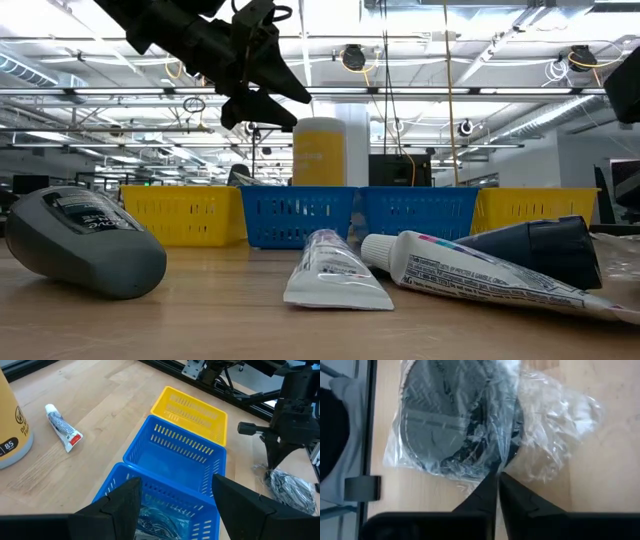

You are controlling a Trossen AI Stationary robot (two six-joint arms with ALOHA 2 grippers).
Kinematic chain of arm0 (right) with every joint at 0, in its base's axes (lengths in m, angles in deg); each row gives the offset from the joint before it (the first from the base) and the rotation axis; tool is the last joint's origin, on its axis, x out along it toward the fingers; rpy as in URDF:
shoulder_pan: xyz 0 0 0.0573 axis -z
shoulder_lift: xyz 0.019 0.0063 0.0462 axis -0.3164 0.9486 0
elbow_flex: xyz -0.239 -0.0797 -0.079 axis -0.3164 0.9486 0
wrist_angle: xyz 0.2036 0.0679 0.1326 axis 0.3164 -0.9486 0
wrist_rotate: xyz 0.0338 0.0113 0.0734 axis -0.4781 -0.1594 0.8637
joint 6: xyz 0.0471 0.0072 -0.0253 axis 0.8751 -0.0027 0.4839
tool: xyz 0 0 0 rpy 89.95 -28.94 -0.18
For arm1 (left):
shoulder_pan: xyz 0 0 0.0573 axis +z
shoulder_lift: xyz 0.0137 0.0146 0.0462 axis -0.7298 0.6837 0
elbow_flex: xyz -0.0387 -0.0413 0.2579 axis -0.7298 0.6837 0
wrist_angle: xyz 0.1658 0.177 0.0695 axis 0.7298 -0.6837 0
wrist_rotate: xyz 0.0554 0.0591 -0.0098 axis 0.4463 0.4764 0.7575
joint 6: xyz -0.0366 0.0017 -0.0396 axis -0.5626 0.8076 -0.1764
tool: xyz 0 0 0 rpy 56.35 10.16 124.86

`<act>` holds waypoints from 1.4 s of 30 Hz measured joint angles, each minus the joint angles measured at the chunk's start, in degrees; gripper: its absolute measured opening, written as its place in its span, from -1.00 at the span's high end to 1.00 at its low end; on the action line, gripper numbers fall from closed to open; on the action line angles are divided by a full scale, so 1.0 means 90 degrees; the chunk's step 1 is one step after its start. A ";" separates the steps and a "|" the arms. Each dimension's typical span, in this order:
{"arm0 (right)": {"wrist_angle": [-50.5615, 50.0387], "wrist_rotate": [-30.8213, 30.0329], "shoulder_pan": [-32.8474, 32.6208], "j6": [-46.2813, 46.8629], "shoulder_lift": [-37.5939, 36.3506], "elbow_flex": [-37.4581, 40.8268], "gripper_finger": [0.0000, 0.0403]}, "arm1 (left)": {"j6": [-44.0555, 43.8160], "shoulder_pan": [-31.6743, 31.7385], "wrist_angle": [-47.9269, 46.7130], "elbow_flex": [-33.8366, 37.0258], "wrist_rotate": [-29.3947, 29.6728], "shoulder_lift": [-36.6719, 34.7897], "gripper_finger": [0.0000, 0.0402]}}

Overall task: Pick & Place Travel size toiletries
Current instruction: Put the black comb into the left blue bin

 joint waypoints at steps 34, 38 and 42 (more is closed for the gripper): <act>-0.0782 -0.2114 0.1583 -0.4335 -0.2894 -0.0469 1.00 | 0.0144 -0.0092 0.1270 0.0000 -0.0435 0.0000 -0.20; -0.0140 -0.2085 0.1935 -0.4904 -0.3038 -0.0469 1.00 | 0.0251 -0.0160 0.1641 0.0000 -0.0442 0.0000 -0.20; 0.0072 -0.2075 0.2219 -0.5492 -0.3198 -0.0523 1.00 | 0.0262 -0.0168 0.1942 0.0000 -0.0481 0.0000 -0.20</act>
